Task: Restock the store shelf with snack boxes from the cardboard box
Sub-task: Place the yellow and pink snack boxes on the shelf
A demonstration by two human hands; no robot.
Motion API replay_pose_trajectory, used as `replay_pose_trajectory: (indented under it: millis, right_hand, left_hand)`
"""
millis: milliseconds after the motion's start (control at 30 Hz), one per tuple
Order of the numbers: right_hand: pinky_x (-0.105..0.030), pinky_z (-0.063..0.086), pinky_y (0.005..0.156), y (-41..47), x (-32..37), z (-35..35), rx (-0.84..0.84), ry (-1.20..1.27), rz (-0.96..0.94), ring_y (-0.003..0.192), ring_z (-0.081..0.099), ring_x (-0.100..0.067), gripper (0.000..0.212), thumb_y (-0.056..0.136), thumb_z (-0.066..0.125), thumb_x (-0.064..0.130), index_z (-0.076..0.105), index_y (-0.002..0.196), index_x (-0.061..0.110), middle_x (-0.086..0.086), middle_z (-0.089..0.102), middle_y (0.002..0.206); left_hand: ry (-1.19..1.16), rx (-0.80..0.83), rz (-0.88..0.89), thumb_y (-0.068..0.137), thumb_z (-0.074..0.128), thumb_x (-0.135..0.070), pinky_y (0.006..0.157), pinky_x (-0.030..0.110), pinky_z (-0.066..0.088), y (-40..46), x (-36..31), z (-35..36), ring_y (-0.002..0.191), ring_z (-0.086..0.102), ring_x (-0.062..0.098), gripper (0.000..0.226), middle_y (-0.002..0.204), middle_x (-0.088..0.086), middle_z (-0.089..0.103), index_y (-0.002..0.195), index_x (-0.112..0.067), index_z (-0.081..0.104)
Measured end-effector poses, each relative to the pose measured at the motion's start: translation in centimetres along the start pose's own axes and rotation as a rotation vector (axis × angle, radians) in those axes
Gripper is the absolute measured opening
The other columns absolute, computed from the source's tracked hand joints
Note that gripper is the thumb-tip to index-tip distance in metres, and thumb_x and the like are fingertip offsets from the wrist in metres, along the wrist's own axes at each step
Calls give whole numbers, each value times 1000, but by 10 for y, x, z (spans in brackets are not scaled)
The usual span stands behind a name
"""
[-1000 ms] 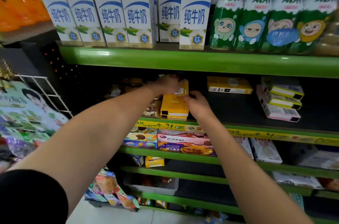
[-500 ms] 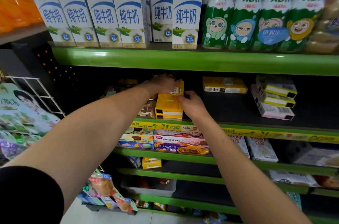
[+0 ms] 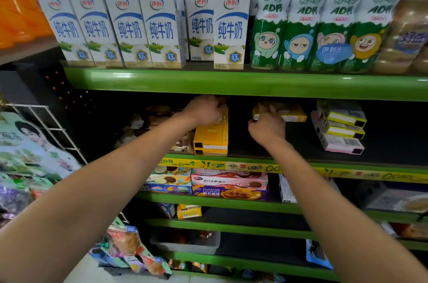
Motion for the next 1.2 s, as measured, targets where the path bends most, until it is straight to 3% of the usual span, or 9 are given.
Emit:
replay_pose_trajectory:
  millis: [100,233,367,500,600,767,933,1033,1200]
  right_hand:
    - [-53,9,121,20,-26,1,183,-268,19,151,10,-33,75,92,52,49,22,156,23,-9,14,165]
    - [-48,29,112,20,-39,-7,210,-239,19,134,42,-36,62,83,50,56,50,136,25,-11,52,144]
    - [-54,20,114,17,-37,-22,197,-99,-12,141,28,-38,74,75,59,33,38,145,30,-12,40,151]
    - [-50,20,118,4,-53,-4,433,-200,-15,145,26,-33,60,86,40,38,44,145,28,-6,31,159]
    - [-51,28,114,-1,-65,-3,382,-256,-7,139,35,-37,47,100,30,41,50,138,23,-11,40,154]
    - [-52,35,109,-11,-75,-28,207,-283,46,132,38,-43,41,100,39,37,50,137,24,-15,43,146]
    - [-48,38,102,-38,-77,-66,-136,-20,3,121,41,-47,37,92,60,23,60,127,8,-24,47,133]
    - [-45,40,91,-64,-75,-84,-367,120,-63,110,46,-43,17,89,63,14,65,103,5,-21,53,113]
    - [-42,59,70,-79,-65,-50,-62,971,251,80,71,-21,23,97,59,33,50,112,17,-6,68,97]
  left_hand:
    - [-30,38,36,101,42,-27,92,34,44,-14,-13,3,118,56,33,36,132,14,61,133,-20,58]
    - [-7,95,142,102,42,-27,104,38,40,-23,-29,9,127,47,29,34,136,7,54,129,-16,59]
    - [-23,103,147,101,46,-28,101,34,39,-23,-35,11,127,47,29,34,134,7,54,128,-15,60]
    - [46,256,155,95,56,-38,108,34,33,-17,-54,26,137,38,28,53,150,6,41,143,-20,47]
    - [178,425,200,89,63,-50,116,36,23,-12,-71,43,145,26,25,74,160,4,28,150,-21,34]
    - [114,489,187,79,77,-36,81,32,46,1,-95,48,108,56,25,68,130,7,56,133,-18,41]
    - [-60,340,143,71,78,-45,62,29,38,8,-117,34,94,53,22,62,115,4,54,121,-20,49]
    - [-214,153,-51,65,71,-60,68,30,39,4,-113,22,108,58,29,67,122,6,55,120,-26,51]
    - [-454,27,-261,69,51,-74,76,36,42,-43,-117,39,108,59,38,78,118,8,42,128,-24,40]
Point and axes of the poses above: each hand's wrist, its own y-axis towards the middle knuckle, its own z-axis out of the palm, x = y × z, the point moved 7 cm from there along y, towards the middle knuckle
